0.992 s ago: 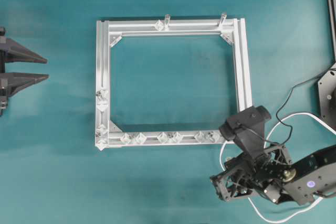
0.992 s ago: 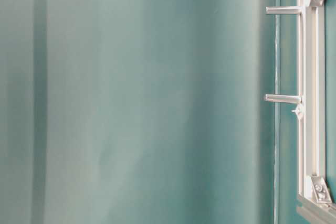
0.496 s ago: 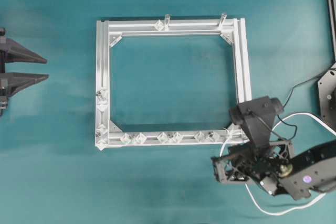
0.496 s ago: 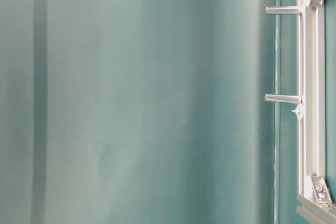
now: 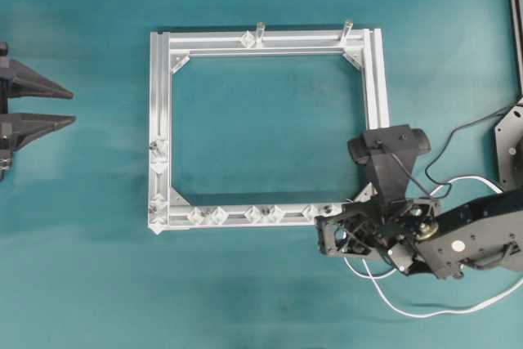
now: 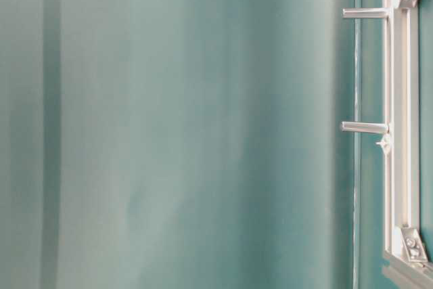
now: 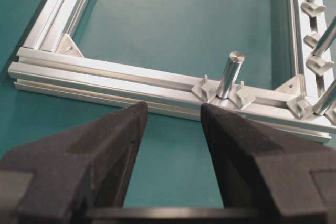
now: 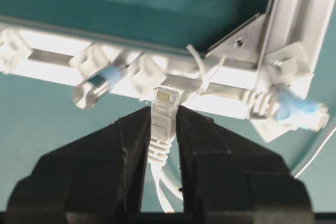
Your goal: Move the cable alternately left and right between 8 closely spaced pins so it hooks onto each one.
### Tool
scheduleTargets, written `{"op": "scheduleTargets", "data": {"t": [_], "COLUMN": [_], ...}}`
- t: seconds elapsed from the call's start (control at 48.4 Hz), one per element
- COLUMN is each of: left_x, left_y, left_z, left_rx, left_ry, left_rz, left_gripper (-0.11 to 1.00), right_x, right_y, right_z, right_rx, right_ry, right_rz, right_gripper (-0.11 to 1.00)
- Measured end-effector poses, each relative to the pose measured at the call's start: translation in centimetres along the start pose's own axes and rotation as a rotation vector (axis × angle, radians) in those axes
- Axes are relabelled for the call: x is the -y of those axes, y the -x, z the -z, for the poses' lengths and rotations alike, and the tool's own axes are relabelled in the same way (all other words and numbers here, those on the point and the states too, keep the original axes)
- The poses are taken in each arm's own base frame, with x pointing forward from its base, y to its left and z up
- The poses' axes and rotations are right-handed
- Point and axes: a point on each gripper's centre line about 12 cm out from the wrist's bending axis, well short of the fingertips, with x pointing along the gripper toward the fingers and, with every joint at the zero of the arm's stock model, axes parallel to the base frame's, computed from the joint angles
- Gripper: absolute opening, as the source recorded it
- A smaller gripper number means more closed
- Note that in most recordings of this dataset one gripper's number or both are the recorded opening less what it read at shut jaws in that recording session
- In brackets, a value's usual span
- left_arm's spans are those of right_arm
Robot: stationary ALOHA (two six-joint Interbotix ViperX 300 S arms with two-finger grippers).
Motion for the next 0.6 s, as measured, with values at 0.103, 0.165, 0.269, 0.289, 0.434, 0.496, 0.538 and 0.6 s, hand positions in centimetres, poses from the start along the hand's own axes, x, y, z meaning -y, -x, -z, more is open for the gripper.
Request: {"op": "scheduleTargets", "data": {"t": [0.103,0.165,0.269,0.289,0.434,0.496,0.538,0.6], "left_x": [-0.01,-0.01,-0.01,-0.01,-0.02,-0.02,-0.02,-0.02], "left_y": [-0.02,-0.01,-0.01,-0.01,-0.02,-0.03,-0.02,-0.02], "left_z": [0.08,0.13,0.17,0.19,0.26,0.27,0.24,0.26], "left_rx": [-0.003,-0.003,-0.003,-0.005,-0.006,-0.008,-0.005,-0.006], "left_ry": [0.000,0.000,0.000,0.000,0.000,0.000,0.000,0.000], "left_rz": [0.000,0.000,0.000,0.000,0.000,-0.001,0.000,0.000], "left_gripper": [0.57,0.57,0.57,0.57,0.57,0.57,0.57,0.57], "right_x": [0.17,0.23,0.29,0.27,0.23,0.21,0.21,0.18], "right_y": [-0.14,-0.24,-0.48,-0.50,-0.56,-0.57,-0.64,-0.60], "right_z": [-0.03,-0.14,-0.43,-0.49,-0.75,-0.79,-0.83,-0.89], "right_rx": [0.002,0.004,0.007,0.009,0.011,0.011,0.012,0.012], "right_ry": [0.000,0.000,-0.006,-0.007,-0.006,0.000,0.002,0.003], "right_rz": [0.004,0.007,0.016,0.015,0.017,0.017,0.019,0.018], "right_gripper": [0.19,0.19,0.19,0.19,0.19,0.19,0.19,0.19]}}
